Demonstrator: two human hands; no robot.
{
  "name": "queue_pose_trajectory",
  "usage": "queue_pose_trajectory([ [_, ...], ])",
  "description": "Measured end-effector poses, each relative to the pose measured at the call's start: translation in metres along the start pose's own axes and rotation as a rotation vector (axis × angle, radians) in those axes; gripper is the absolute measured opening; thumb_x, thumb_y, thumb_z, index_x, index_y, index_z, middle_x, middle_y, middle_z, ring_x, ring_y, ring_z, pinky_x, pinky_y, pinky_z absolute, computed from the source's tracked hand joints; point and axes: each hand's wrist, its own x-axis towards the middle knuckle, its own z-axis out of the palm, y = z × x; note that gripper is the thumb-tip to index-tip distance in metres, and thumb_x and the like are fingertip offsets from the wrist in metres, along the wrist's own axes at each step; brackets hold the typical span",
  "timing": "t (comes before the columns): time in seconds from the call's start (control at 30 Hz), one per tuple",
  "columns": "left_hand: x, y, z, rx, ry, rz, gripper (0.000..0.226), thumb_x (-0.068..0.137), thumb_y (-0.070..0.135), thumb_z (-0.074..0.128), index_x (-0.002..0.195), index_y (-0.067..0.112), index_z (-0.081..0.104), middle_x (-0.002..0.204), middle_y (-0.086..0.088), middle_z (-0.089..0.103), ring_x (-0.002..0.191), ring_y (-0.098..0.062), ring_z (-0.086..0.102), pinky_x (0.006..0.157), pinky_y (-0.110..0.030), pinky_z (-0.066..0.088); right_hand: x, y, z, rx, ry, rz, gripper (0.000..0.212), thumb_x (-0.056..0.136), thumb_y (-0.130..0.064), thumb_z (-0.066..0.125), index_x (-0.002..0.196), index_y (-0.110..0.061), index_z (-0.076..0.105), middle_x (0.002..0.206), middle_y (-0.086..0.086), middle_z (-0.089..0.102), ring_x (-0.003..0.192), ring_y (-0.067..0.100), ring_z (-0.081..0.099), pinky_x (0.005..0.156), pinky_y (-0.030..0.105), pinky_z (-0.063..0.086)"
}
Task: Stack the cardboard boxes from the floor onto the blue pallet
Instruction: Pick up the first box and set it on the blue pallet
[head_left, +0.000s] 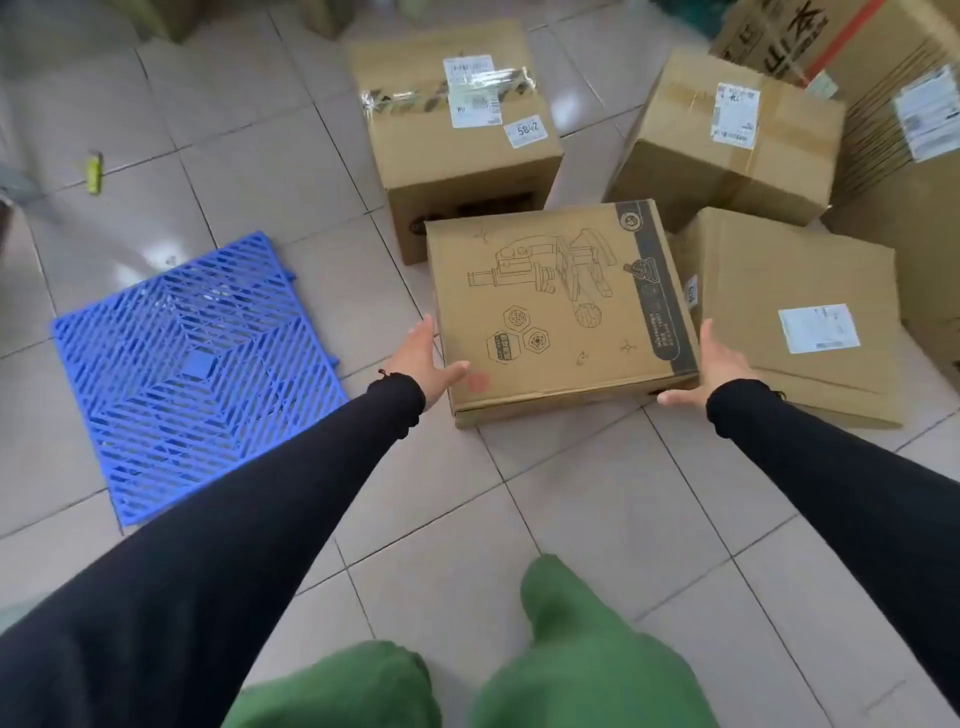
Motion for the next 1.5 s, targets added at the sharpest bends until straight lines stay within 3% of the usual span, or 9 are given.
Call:
queue_pose_trajectory([
  [0.17, 0.046, -0.017, 0.027, -0.194, 0.015, -0.038, 0.089, 0.089, 0.05, 0.066, 0.158, 0.023, 0.017, 0.143, 0.008, 0.049, 0.111, -0.026, 0.058, 0.061, -0.026, 0.049, 0.049, 0.013, 0.038, -0.16, 0.124, -0.096, 0.145, 0.058, -0.047, 0.092, 0.158, -0.016, -0.009, 0.164, 0.018, 0.017, 0.149, 0.037, 0.022, 0.115, 0.054, 0.029],
  [0.37, 0.074, -0.038, 0.047, -0.511, -0.052, 0.057, 0.098, 0.078, 0.042, 0.077, 0.155, 0.024, 0.019, 0.136, 0.004, 0.06, 0.118, -0.019, 0.063, 0.102, -0.039, 0.051, 0.08, 0.024, 0.066, -0.223, 0.288, -0.195, 0.149, 0.056, -0.053, 0.09, 0.157, -0.019, -0.013, 0.156, 0.02, 0.027, 0.141, 0.042, 0.027, 0.113, 0.058, 0.027],
  [0.53, 0.062, -0.054, 0.04, -0.663, -0.029, 0.086, 0.081, 0.09, 0.007, 0.072, 0.153, 0.018, 0.021, 0.126, 0.004, 0.06, 0.103, -0.009, 0.064, 0.098, -0.034, 0.053, 0.071, 0.024, 0.082, -0.12, 0.375, -0.357, 0.146, 0.056, -0.046, 0.092, 0.158, -0.018, -0.008, 0.147, 0.027, 0.038, 0.131, 0.044, 0.036, 0.108, 0.056, 0.034],
  [0.67, 0.018, -0.089, 0.021, -0.732, -0.001, 0.077, 0.075, 0.091, 0.001, 0.069, 0.151, 0.016, 0.026, 0.121, 0.007, 0.061, 0.093, 0.005, 0.065, 0.071, -0.012, 0.055, 0.027, 0.017, 0.102, 0.048, 0.377, -0.493, 0.143, 0.057, -0.036, 0.094, 0.159, -0.021, -0.004, 0.149, 0.025, 0.034, 0.135, 0.037, 0.038, 0.109, 0.046, 0.035],
  [0.87, -0.057, -0.17, -0.033, -0.8, 0.17, 0.005, 0.073, 0.088, 0.017, 0.075, 0.15, 0.024, 0.036, 0.132, 0.006, 0.065, 0.111, -0.005, 0.068, 0.086, -0.023, 0.055, -0.036, -0.039, 0.128, 0.141, 0.34, -0.712, 0.127, 0.063, -0.032, 0.09, 0.16, -0.021, 0.008, 0.152, 0.015, 0.036, 0.135, 0.027, 0.04, 0.101, 0.048, 0.044],
  [1.03, -0.105, -0.237, -0.107, -0.847, 0.412, -0.097, 0.05, 0.091, 0.025, 0.072, 0.136, 0.021, 0.051, 0.116, 0.006, 0.073, 0.091, -0.005, 0.074, 0.072, -0.024, 0.059, -0.068, -0.139, 0.147, 0.219, 0.265, -0.921, 0.118, 0.069, -0.029, 0.087, 0.159, -0.019, 0.012, 0.154, 0.01, 0.038, 0.136, 0.021, 0.039, 0.101, 0.038, 0.04],
  [1.17, -0.126, -0.295, -0.17, -0.771, 0.548, -0.201, 0.075, 0.072, 0.049, 0.082, 0.134, 0.018, 0.054, 0.118, 0.0, 0.072, 0.099, -0.016, 0.072, 0.087, -0.037, 0.056, -0.082, -0.229, 0.17, 0.354, 0.135, -1.033, 0.114, 0.074, -0.029, 0.085, 0.159, -0.022, 0.008, 0.164, -0.001, 0.025, 0.145, 0.008, 0.027, 0.118, 0.035, 0.028],
  [1.33, -0.137, -0.347, -0.213, -0.763, 0.614, -0.221, 0.055, 0.089, 0.031, 0.074, 0.136, 0.019, 0.048, 0.121, 0.002, 0.068, 0.097, -0.009, 0.067, 0.089, -0.032, 0.054, -0.095, -0.311, 0.201, 0.413, 0.004, -1.015, 0.11, 0.08, -0.026, 0.081, 0.16, -0.029, 0.005, 0.161, -0.006, 0.031, 0.134, 0.003, 0.032, 0.114, 0.027, 0.026],
  [1.5, -0.127, -0.376, -0.228, -0.766, 0.647, -0.242, 0.061, 0.089, 0.027, 0.075, 0.142, 0.02, 0.046, 0.129, 0.002, 0.065, 0.11, -0.015, 0.064, 0.095, -0.034, 0.051, -0.093, -0.342, 0.229, 0.469, -0.093, -0.95, 0.114, 0.079, -0.023, 0.082, 0.16, -0.025, 0.002, 0.163, -0.002, 0.029, 0.148, 0.017, 0.03, 0.12, 0.038, 0.028],
])
